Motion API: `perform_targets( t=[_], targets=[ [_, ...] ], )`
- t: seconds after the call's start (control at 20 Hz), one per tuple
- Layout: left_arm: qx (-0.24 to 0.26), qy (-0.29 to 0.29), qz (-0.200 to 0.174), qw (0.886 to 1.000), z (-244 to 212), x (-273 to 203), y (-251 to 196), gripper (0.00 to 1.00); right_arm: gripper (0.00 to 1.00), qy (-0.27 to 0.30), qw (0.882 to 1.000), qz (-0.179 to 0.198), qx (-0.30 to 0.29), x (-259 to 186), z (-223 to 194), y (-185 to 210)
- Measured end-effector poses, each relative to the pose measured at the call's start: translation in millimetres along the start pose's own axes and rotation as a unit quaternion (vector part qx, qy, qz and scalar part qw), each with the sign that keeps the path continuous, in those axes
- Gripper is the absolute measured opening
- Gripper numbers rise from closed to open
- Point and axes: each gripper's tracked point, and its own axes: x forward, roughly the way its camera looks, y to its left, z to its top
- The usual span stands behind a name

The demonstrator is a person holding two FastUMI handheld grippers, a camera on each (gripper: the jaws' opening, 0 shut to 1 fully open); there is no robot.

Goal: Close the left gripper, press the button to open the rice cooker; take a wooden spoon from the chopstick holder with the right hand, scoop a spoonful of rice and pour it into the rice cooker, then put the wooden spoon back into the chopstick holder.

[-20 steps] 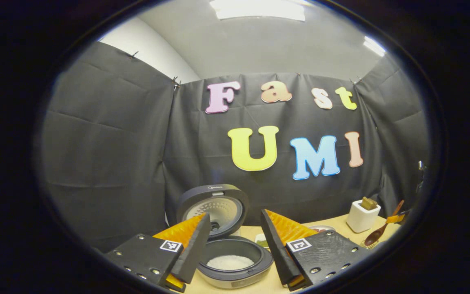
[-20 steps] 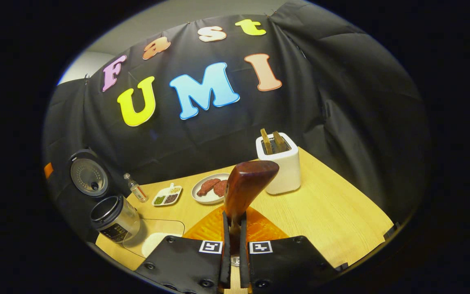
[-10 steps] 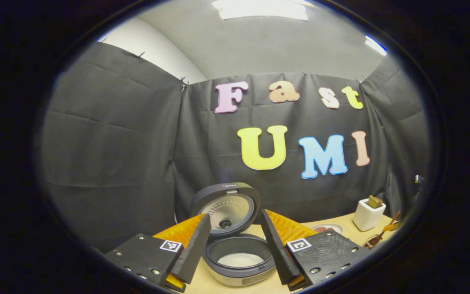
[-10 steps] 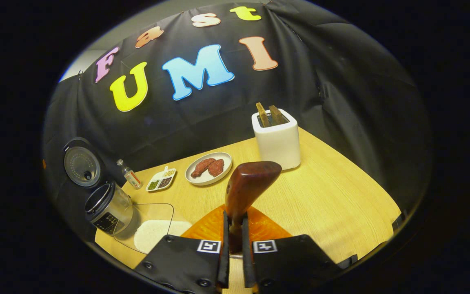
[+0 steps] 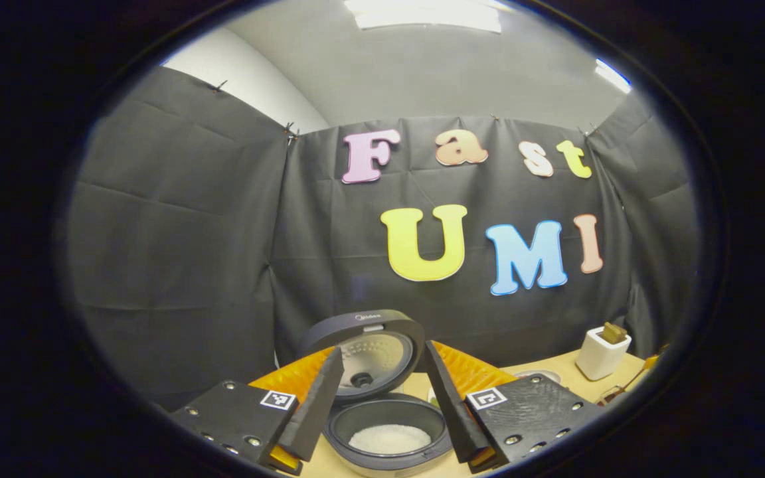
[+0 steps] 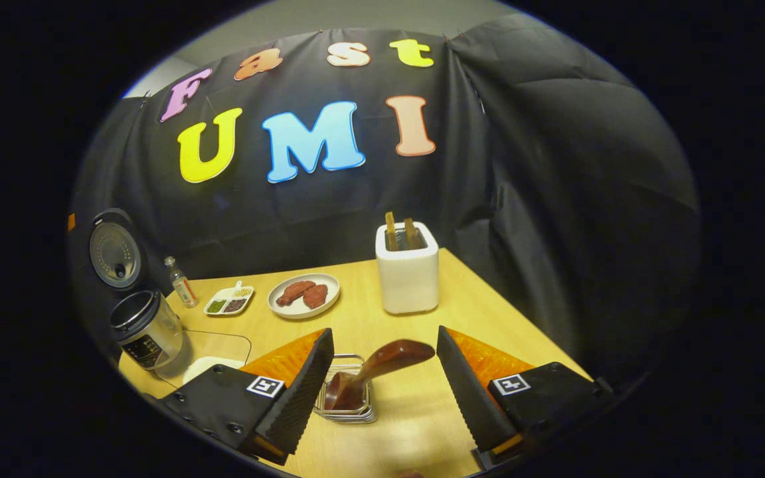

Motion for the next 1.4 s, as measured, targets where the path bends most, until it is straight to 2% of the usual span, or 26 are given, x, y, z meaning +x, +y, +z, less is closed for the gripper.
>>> perform_targets(
  t=[0.15, 0.35, 0.5, 0.7, 0.85, 1.0, 1.4],
  targets=[
    [-0.001, -0.011, -0.002, 1.000, 16.4, 33.4, 4.1, 0.77, 0.98, -0.042, 0.998, -0.031, -0.020, -19.7, 29.0, -8.0],
    [0.002, -0.016, 0.014, 1.000, 29.5, 89.5, 21.4, 0.77, 0.98, -0.073, 0.996, -0.049, -0.019, -32.4, 55.6, -4.7],
    [-0.015, -0.006, 0.016, 1.000, 18.8, 130.0, 31.9, 0.77, 0.98, -0.081, 0.995, -0.060, -0.015, -23.6, 65.8, 2.3],
    [-0.012, 0.015, 0.029, 0.999, -2.4, 167.4, 46.3, 0.77, 0.98, -0.082, 0.994, -0.065, -0.022, -27.5, 66.1, 7.6],
    [-0.024, 0.040, 0.027, 0.999, -21.9, 169.9, 50.7, 0.78, 0.98, -0.075, 0.995, -0.061, -0.030, -27.0, 62.2, 14.0],
    [-0.031, 0.035, 0.025, 0.999, -24.1, 162.6, 48.6, 0.79, 0.98, -0.075, 0.995, -0.051, -0.034, -27.1, 63.5, 19.9],
    [-0.035, 0.042, 0.004, 0.998, -38.1, 115.2, 23.7, 0.80, 0.98, -0.075, 0.996, -0.005, -0.057, -25.9, 62.5, 38.7]
  ],
)
